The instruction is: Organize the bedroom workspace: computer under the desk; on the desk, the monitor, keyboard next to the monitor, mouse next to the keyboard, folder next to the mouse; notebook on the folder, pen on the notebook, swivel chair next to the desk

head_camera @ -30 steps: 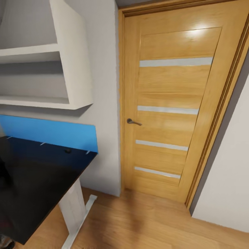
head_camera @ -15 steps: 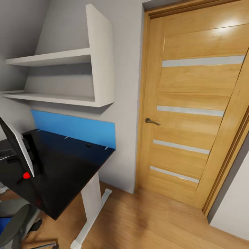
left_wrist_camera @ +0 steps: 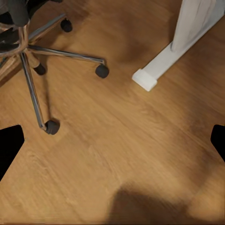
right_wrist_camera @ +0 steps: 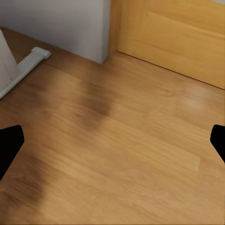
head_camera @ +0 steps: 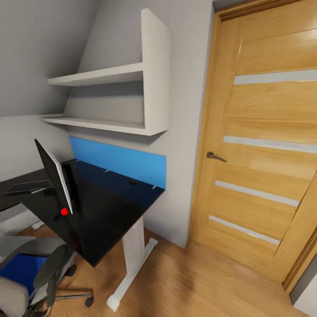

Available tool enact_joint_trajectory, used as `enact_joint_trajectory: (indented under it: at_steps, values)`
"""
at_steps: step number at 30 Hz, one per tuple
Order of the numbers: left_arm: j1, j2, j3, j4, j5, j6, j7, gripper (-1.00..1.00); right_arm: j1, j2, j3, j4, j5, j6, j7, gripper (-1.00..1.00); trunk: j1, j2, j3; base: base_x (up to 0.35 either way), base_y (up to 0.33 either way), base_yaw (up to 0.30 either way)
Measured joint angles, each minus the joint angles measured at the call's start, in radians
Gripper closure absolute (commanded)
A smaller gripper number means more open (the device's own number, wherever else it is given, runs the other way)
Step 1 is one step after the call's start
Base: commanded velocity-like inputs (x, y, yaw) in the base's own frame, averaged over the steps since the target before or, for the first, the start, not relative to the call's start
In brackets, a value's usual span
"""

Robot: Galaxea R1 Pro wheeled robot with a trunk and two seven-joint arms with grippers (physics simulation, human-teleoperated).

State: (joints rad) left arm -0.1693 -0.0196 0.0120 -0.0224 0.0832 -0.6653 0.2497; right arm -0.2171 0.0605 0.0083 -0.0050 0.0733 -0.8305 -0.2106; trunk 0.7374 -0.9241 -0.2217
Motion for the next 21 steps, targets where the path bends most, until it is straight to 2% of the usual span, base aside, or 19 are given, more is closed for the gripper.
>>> enact_joint_trajectory:
  at_steps: [18,21]
  values:
    - [0.000,0.004,0.001,0.000,0.000,-0.004,0.001,-1.00,0.001,0.001,0.000,0.000,-0.001,-0.001,-0.001,-1.00,0.000,0.000,0.000,0.000,0.000,0.289]
    - [0.000,0.005,0.001,0.000,0.001,-0.003,0.001,-1.00,0.000,0.001,0.000,0.000,-0.001,-0.002,-0.001,-1.00,0.000,0.000,0.000,0.000,-0.191,0.289]
